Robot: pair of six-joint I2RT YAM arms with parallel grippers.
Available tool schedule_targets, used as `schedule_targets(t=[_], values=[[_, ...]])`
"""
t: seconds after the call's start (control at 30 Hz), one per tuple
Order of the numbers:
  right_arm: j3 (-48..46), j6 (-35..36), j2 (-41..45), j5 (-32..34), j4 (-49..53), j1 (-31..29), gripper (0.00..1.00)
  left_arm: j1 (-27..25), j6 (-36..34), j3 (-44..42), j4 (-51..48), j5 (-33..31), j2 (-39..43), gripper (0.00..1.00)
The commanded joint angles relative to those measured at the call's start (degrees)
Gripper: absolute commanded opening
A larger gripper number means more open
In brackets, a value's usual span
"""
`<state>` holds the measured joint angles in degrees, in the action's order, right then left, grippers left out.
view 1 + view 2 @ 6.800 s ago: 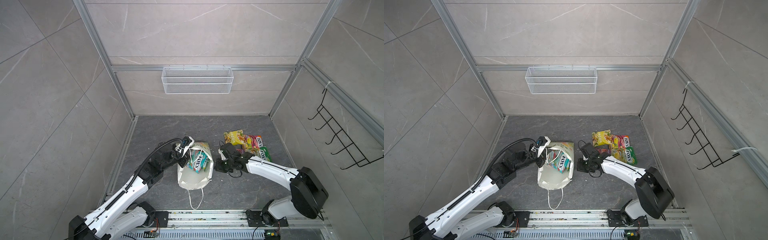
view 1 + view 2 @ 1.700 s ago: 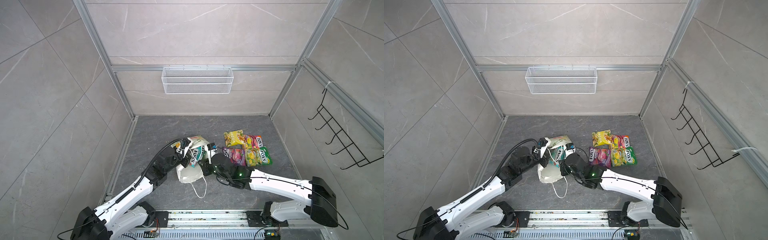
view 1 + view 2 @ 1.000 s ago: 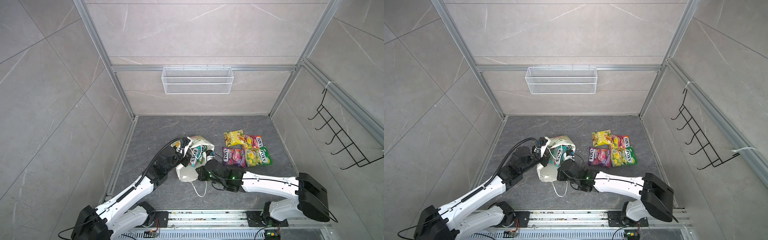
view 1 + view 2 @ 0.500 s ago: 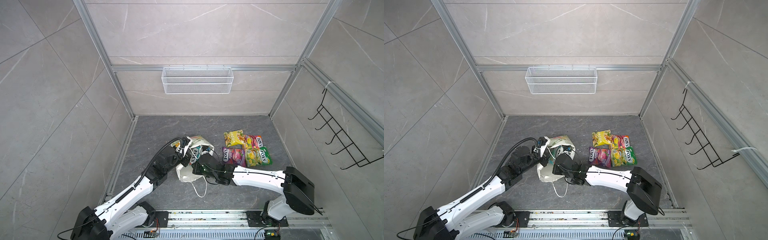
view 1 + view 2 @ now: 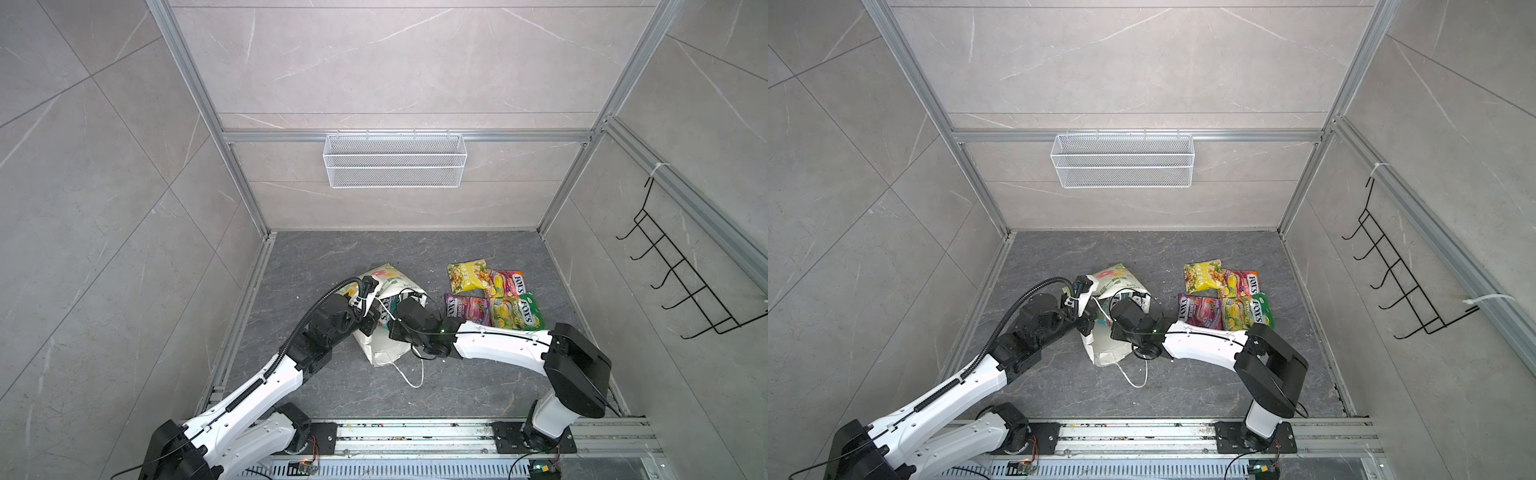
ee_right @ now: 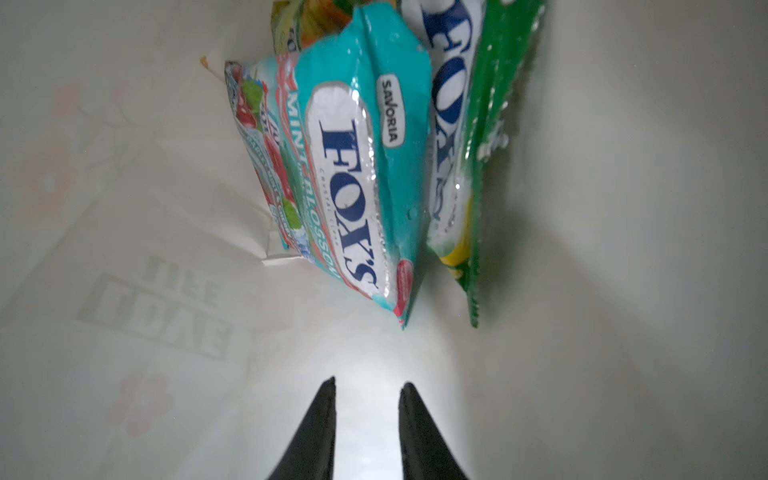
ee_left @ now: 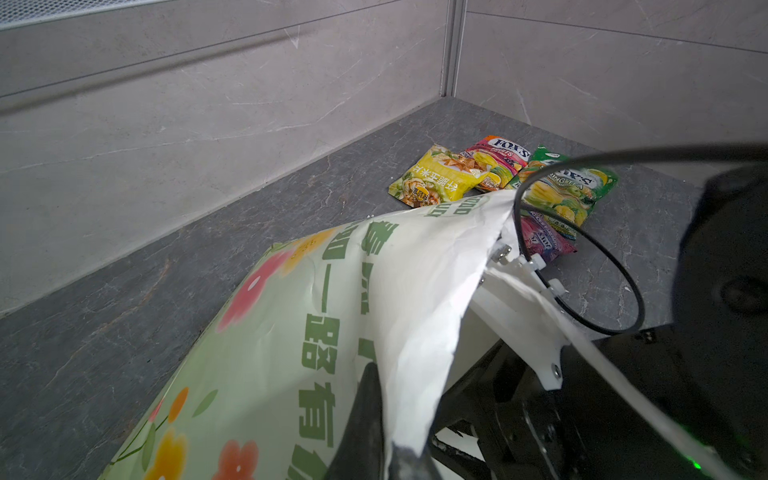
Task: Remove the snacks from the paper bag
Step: 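Push the right gripper deeper toward the teal Mint Blossom pack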
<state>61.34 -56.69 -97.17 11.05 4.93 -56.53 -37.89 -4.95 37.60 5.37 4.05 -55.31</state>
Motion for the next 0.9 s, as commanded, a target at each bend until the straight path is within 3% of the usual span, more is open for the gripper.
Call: schedule_targets(t=[0.0,0.23,0.47,0.73,0.87], values=[[2.4,2.8,-2.7,2.6,0.0,0.5,0.32,-0.1,-0.7,2.6,1.7,2.7,0.1,0.0],[5.2,1.4,-6.8,4.9,0.6,0.5,0.36,-0.1,-0.5,2.8,2.7,3.6,-0.6,0.0],[5.3,2.1,-9.0,6.6,-2.9,0.6,0.51,-0.1,-0.3,2.6,3.3,4.1,-0.6,0.0],[9.8,2.8,-13.7,6.1,-3.6,0.7,0.51,-0.1,-0.3,3.0,3.7,4.9,-1.2,0.0],[10.8,3.1,-15.4,6.3,-4.5,0.7,0.46,-0.1,-0.4,2.5,4.5,5.0,-0.9,0.0]])
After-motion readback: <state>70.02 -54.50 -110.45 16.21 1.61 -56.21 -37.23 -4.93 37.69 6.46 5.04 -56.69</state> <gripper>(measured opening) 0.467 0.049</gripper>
